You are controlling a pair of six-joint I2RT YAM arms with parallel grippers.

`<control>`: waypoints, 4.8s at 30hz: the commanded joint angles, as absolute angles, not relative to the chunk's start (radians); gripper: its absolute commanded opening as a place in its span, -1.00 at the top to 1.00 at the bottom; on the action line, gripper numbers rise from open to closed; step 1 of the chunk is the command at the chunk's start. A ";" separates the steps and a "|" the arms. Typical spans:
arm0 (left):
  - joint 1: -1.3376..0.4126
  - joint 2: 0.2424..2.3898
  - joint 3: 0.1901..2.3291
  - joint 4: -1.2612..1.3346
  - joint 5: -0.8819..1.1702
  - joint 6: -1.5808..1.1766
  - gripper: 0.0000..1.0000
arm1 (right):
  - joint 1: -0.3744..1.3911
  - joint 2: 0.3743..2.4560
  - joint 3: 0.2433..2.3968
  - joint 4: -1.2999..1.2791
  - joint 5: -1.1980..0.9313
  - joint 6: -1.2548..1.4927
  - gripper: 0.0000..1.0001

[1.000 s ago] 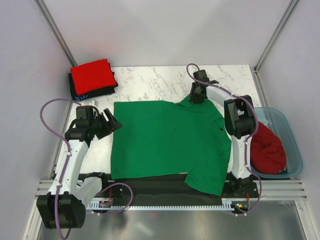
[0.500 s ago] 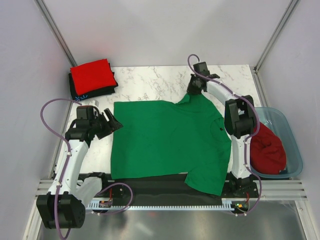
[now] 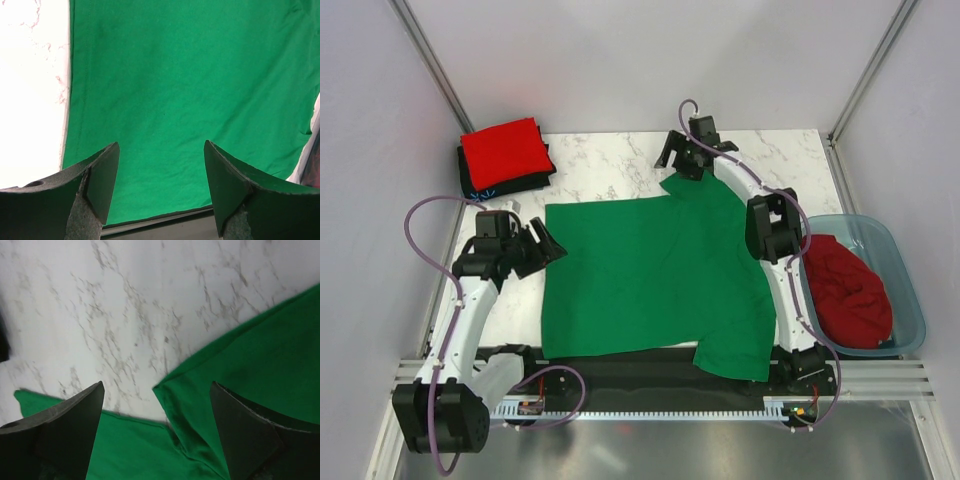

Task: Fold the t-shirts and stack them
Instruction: Flatten the tshirt out, then fold the tshirt

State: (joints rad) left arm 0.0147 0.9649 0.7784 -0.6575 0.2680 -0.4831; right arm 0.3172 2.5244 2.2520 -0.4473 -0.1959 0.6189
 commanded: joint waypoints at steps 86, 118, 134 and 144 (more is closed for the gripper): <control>-0.118 1.120 0.489 -0.462 -0.129 -0.897 -0.26 | 0.356 1.128 0.714 -0.526 0.187 0.661 -0.93; -0.080 1.052 0.428 -0.328 -0.184 -0.838 0.96 | 0.814 1.163 0.517 -0.763 0.338 1.210 -0.32; -0.080 0.982 0.488 -0.434 -0.121 -0.822 0.96 | 0.830 1.094 0.569 -0.805 0.367 1.189 1.00; -0.080 0.899 0.686 -0.580 -0.081 -0.770 0.96 | 0.828 1.199 0.966 -0.979 0.580 1.068 1.00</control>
